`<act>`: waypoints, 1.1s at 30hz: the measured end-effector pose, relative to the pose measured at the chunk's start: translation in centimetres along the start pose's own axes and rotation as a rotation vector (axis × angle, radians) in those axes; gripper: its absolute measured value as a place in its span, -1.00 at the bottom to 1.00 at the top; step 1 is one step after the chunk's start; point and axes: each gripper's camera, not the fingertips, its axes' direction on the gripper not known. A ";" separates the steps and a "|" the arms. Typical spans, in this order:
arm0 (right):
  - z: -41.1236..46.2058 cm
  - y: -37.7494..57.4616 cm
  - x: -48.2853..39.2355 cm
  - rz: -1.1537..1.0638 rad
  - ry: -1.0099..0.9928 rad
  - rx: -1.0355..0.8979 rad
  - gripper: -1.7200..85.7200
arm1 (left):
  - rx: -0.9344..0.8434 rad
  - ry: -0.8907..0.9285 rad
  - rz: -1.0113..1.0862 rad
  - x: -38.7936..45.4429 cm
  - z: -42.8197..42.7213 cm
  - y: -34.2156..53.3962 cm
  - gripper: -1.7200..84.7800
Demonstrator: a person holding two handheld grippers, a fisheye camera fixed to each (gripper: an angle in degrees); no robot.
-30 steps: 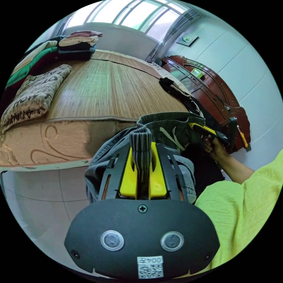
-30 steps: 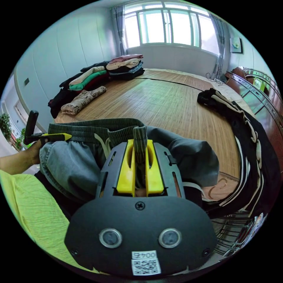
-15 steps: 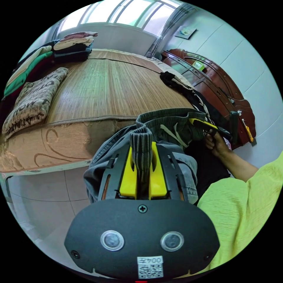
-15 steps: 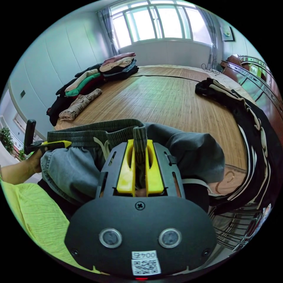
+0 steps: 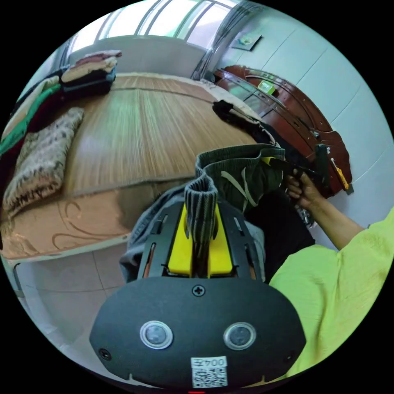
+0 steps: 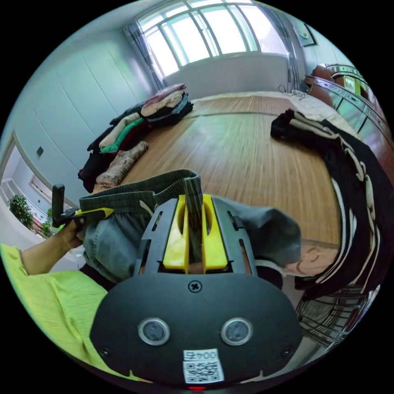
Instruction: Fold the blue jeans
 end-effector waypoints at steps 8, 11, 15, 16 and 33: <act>-26.3 -13.2 -2.2 -0.202 -0.018 0.368 -0.85 | 0.397 -0.075 0.310 18.6 -12.2 -9.3 -0.80; -38.1 -17.6 -5.4 -0.300 0.011 0.538 -0.85 | 0.529 -0.116 0.426 26.6 -19.4 -13.1 -0.80; -53.0 -22.6 -11.2 -0.410 0.119 0.708 -0.86 | 0.651 -0.187 0.561 36.7 -27.3 -16.1 -0.80; -54.8 -23.3 -12.0 -0.421 0.140 0.720 -0.86 | 0.680 -0.215 0.593 40.0 -29.4 -16.8 -0.80; -83.3 -27.4 -29.6 -0.621 0.483 0.986 -0.87 | 1.026 -0.468 0.752 70.9 -44.7 -15.2 -0.80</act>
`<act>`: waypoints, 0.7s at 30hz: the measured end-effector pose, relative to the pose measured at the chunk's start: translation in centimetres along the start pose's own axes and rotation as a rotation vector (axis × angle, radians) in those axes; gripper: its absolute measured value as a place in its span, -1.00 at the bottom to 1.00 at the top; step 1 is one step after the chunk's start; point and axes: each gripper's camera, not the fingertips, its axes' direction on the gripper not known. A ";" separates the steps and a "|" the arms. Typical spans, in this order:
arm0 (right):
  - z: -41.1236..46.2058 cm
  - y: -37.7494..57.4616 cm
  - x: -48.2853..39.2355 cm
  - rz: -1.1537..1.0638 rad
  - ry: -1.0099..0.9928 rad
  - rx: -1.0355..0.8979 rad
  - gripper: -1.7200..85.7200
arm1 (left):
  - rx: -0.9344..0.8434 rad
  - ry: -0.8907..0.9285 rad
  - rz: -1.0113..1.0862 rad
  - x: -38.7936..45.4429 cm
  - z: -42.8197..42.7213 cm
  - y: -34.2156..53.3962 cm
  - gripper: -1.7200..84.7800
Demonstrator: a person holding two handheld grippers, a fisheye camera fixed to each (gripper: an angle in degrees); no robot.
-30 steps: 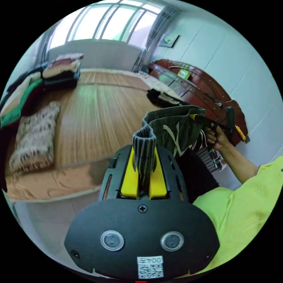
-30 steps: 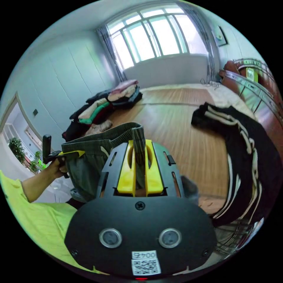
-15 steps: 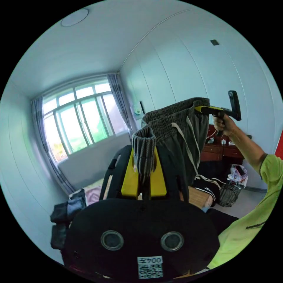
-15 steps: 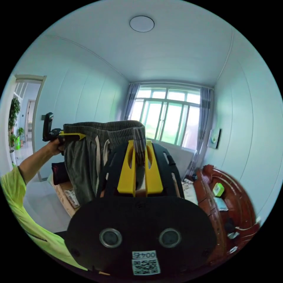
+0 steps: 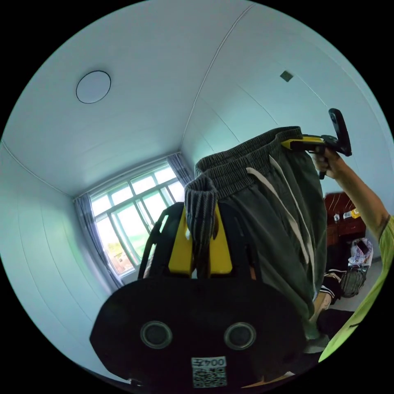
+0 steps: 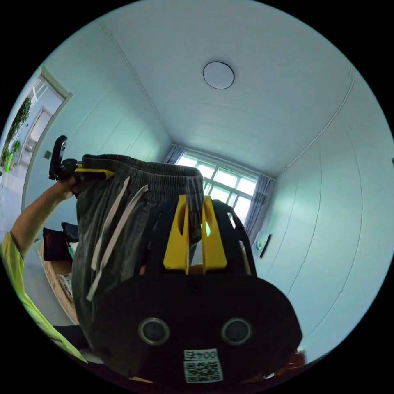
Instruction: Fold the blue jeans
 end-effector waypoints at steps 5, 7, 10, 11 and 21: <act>0.8 -1.3 -1.7 -0.097 -0.013 -0.033 -0.87 | -0.059 0.024 0.050 1.3 -0.3 -2.6 -0.80; 1.5 -1.1 -1.9 -0.104 -0.032 -0.038 -0.87 | -0.076 0.054 0.062 1.5 0.2 -2.8 -0.80; 3.8 0.4 -2.4 -0.113 -0.084 -0.070 -0.87 | -0.107 0.124 0.058 1.3 2.4 -2.1 -0.80; 5.3 1.5 -2.7 -0.124 -0.103 -0.104 -0.86 | -0.135 0.167 0.049 1.0 3.9 -1.4 -0.80; 24.7 15.4 -6.5 -0.066 -0.183 -0.496 -0.86 | -0.463 0.297 -0.105 -0.6 22.9 8.6 -0.79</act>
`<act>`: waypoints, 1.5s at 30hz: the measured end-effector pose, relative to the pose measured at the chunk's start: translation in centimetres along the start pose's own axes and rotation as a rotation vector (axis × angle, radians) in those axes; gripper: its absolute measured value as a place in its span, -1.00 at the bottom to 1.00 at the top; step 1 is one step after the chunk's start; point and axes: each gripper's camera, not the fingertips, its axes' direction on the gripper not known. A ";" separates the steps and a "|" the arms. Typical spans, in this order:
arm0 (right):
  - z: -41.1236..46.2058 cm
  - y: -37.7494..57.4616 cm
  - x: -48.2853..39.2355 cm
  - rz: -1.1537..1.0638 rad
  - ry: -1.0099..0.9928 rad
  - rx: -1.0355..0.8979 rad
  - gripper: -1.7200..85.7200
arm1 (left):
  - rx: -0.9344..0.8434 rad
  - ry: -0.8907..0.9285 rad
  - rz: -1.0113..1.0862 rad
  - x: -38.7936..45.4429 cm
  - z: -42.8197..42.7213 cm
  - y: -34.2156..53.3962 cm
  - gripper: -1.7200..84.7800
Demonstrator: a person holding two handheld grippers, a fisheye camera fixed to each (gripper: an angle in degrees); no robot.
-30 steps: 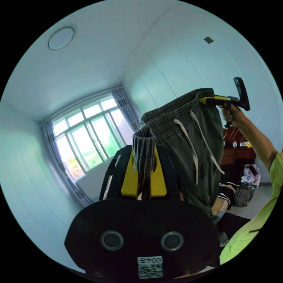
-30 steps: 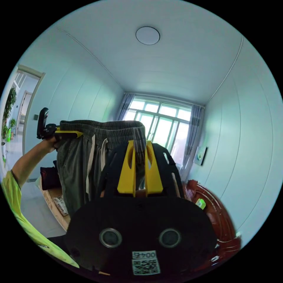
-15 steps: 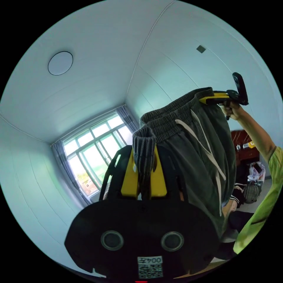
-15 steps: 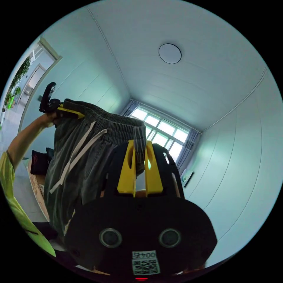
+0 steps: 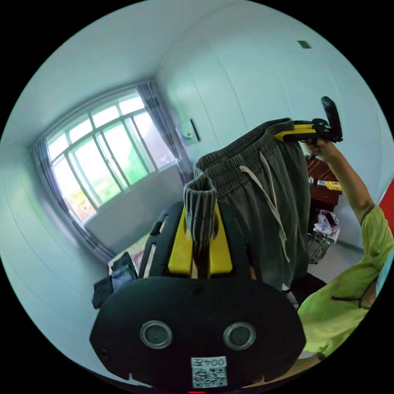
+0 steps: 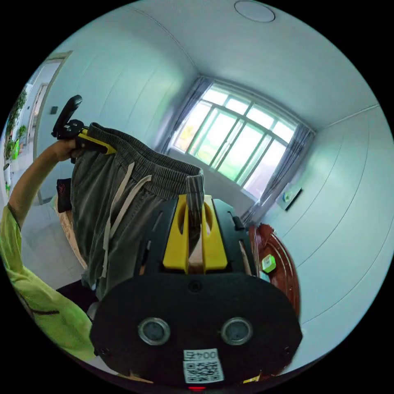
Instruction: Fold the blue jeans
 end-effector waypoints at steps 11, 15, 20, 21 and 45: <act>26.0 11.0 -0.6 0.293 -0.236 -0.411 -0.85 | -0.378 0.105 -0.337 -12.4 24.4 4.5 -0.80; 33.9 18.6 -1.4 0.482 -0.413 -0.461 -0.85 | -0.408 0.203 -0.417 -16.3 29.5 7.6 -0.80; 40.2 27.9 -3.3 0.741 -0.619 -0.422 -0.85 | -0.379 0.429 -0.577 -22.2 35.1 13.5 -0.80; 41.2 30.0 -4.2 0.787 -0.645 -0.401 -0.85 | -0.365 0.457 -0.602 -22.8 35.5 14.2 -0.80; 44.4 53.5 -18.3 1.122 -1.094 0.043 -0.49 | 0.301 1.095 -1.103 -53.9 32.8 40.5 -0.33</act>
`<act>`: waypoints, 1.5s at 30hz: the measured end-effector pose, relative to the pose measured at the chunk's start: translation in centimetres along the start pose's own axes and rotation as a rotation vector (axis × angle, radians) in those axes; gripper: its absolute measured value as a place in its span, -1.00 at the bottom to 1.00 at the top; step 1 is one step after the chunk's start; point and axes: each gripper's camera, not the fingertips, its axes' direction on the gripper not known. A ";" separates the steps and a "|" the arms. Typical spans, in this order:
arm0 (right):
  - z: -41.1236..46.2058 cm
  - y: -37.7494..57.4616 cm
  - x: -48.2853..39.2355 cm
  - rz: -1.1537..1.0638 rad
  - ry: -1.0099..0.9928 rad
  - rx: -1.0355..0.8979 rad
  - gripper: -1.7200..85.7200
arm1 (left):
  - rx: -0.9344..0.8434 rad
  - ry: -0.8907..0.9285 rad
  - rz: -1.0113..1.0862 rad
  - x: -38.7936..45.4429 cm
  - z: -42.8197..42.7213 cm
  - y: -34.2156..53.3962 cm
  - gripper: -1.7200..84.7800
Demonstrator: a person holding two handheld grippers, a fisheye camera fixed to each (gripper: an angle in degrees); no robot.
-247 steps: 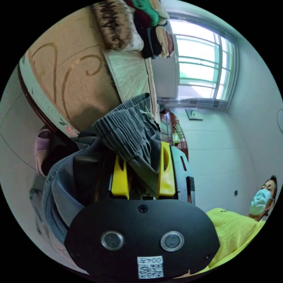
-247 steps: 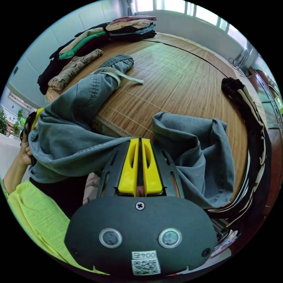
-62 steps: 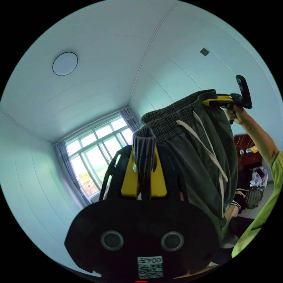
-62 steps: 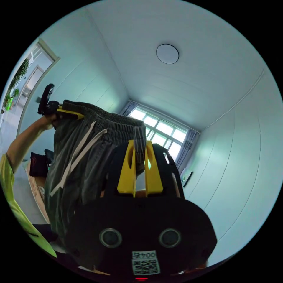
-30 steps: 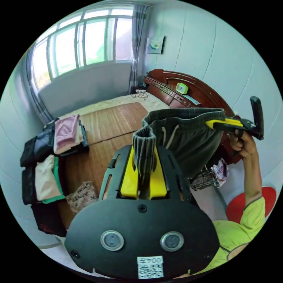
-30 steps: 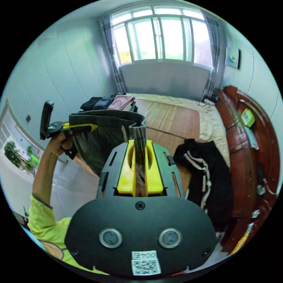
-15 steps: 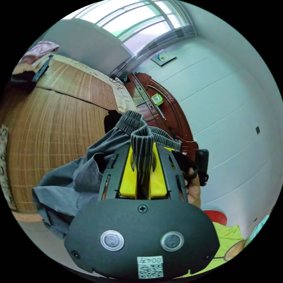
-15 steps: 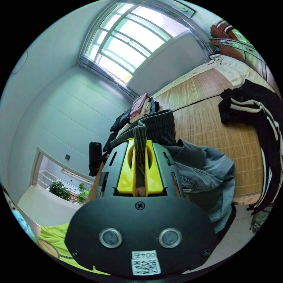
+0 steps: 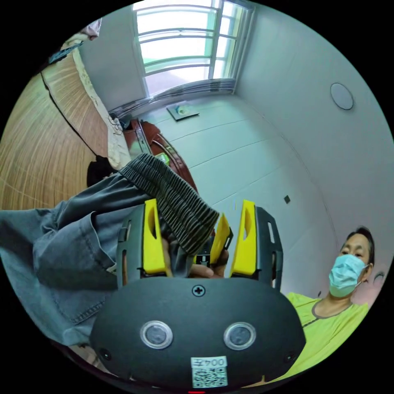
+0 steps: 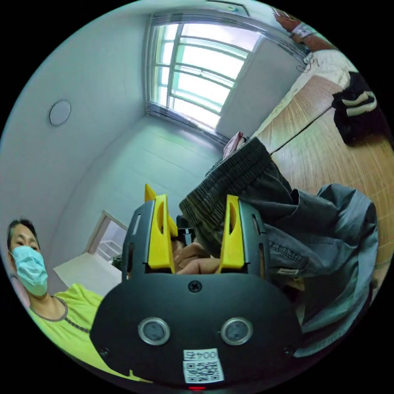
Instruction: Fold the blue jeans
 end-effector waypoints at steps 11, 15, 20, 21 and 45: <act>3.4 6.2 -7.6 -0.356 0.426 0.009 -0.47 | 0.030 0.178 0.163 1.8 -10.9 -4.8 -0.07; 3.8 7.7 -8.3 -0.418 0.496 -0.012 -0.51 | 0.034 0.189 0.164 1.7 -13.6 -5.6 -0.06; 3.2 8.3 -8.8 -0.431 0.534 -0.024 -0.55 | 0.037 0.186 0.162 1.8 -16.4 -6.3 -0.06; 3.1 8.3 -9.0 -0.435 0.546 -0.038 -0.56 | 0.036 0.184 0.162 1.8 -16.6 -6.3 -0.06; -9.7 -2.1 -15.4 -0.200 0.302 0.032 -0.81 | 0.006 0.121 0.323 4.6 -22.5 -2.7 -0.19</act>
